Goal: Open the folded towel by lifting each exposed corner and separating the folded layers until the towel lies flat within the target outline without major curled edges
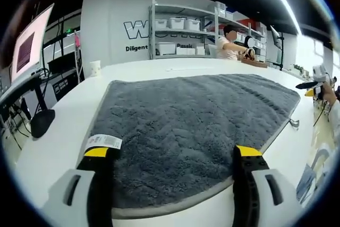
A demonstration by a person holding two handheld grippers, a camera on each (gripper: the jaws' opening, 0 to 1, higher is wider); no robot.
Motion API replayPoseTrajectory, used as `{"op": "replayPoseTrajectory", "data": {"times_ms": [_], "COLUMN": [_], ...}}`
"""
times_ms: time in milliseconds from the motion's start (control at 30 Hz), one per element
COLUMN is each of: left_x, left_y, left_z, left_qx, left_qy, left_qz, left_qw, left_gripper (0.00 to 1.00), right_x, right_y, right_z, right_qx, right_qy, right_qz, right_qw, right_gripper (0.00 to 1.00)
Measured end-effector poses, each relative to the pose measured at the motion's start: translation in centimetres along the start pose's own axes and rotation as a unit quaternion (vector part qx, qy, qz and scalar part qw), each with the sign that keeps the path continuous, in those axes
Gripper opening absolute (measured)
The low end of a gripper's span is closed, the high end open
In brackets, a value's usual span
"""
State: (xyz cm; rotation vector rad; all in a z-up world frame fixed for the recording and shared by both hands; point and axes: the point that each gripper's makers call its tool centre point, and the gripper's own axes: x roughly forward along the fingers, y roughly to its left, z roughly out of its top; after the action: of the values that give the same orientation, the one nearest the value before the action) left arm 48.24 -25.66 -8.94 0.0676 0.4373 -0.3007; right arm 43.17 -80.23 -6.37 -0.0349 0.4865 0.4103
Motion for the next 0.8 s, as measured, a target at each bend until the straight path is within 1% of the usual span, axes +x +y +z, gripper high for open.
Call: {"op": "replayPoseTrajectory", "data": {"times_ms": [200,267,333,433,500,567,667,733,800], "left_x": [-0.1,-0.1,-0.3,-0.5,-0.5,-0.5,-0.5,-0.5,-0.6], "left_y": [0.1,0.2,0.3,0.5,0.5,0.5,0.6,0.6,0.6], "left_z": [0.0,0.0,-0.1,-0.2,-0.2,-0.2,-0.2,-0.2,-0.2], "left_qx": [0.0,0.0,0.0,0.0,0.0,0.0,0.0,0.0,0.0], "left_qy": [0.001,0.003,0.005,0.006,0.005,0.006,0.005,0.004,0.003], "left_qz": [0.001,0.001,0.0,-0.001,-0.002,-0.003,-0.003,-0.003,-0.003], "left_qw": [1.0,1.0,1.0,1.0,1.0,1.0,1.0,1.0,1.0], "left_gripper": [0.91,0.91,0.91,0.91,0.9,0.9,0.9,0.9,0.9], "right_x": [2.0,2.8,3.3,3.9,4.1,4.0,3.9,3.9,3.7], "right_y": [0.0,-0.3,-0.8,-0.5,-0.5,-0.9,-1.3,-1.1,-1.0], "right_z": [0.6,0.4,-0.1,-0.7,-1.0,-1.1,-1.3,-1.6,-1.7], "right_qx": [0.013,0.015,0.006,0.005,0.006,-0.001,0.001,-0.012,-0.01], "right_qy": [-0.012,-0.005,0.005,0.016,0.02,0.024,0.027,0.028,0.02], "right_qz": [-0.009,-0.016,-0.027,-0.017,-0.016,-0.029,-0.043,-0.049,-0.051], "right_qw": [0.9998,0.9998,0.9996,0.9997,0.9997,0.9993,0.9987,0.9983,0.9985], "right_gripper": [0.99,0.99,0.99,0.98,0.98,0.94,0.92,0.93,0.95]}}
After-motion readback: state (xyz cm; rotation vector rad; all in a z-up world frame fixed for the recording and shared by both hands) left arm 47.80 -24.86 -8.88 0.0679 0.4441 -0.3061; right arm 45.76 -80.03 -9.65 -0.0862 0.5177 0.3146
